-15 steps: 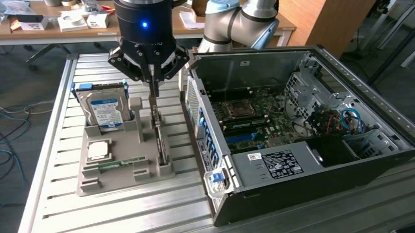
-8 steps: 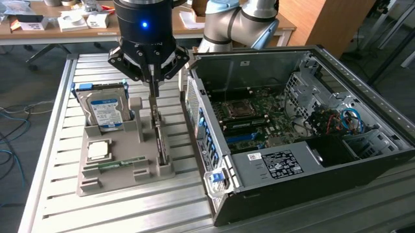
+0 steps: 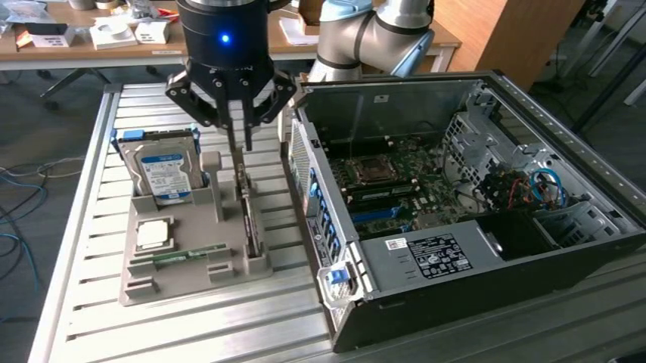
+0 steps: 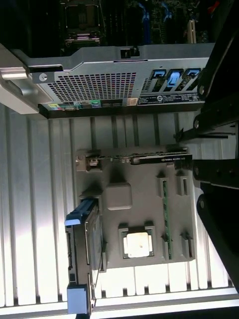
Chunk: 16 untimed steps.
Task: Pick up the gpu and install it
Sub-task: 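Pick up the gpu and move the gpu toward the slot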
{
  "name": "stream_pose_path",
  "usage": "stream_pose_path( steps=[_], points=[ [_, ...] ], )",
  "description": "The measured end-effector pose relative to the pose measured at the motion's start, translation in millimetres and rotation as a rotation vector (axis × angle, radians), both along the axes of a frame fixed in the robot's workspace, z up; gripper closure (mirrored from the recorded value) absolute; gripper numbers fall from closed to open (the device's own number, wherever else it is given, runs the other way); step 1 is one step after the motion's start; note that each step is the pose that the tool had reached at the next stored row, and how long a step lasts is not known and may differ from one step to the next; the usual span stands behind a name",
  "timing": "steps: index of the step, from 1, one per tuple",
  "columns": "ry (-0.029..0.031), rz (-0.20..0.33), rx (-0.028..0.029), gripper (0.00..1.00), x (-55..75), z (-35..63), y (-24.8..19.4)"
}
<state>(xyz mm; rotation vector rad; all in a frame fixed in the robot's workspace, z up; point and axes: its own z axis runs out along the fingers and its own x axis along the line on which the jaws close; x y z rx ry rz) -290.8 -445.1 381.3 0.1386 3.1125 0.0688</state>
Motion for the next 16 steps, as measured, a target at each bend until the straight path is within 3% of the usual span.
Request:
stream_pose_path(
  steps=[3,6,7,16],
  points=[
    [0.0,0.0,0.0,0.61,0.0,0.0,0.0],
    [0.0,0.0,0.0,0.55,0.0,0.0,0.0],
    [0.0,0.0,0.0,0.49,0.0,0.0,0.0],
    [0.0,0.0,0.0,0.49,0.0,0.0,0.0]
  ],
)
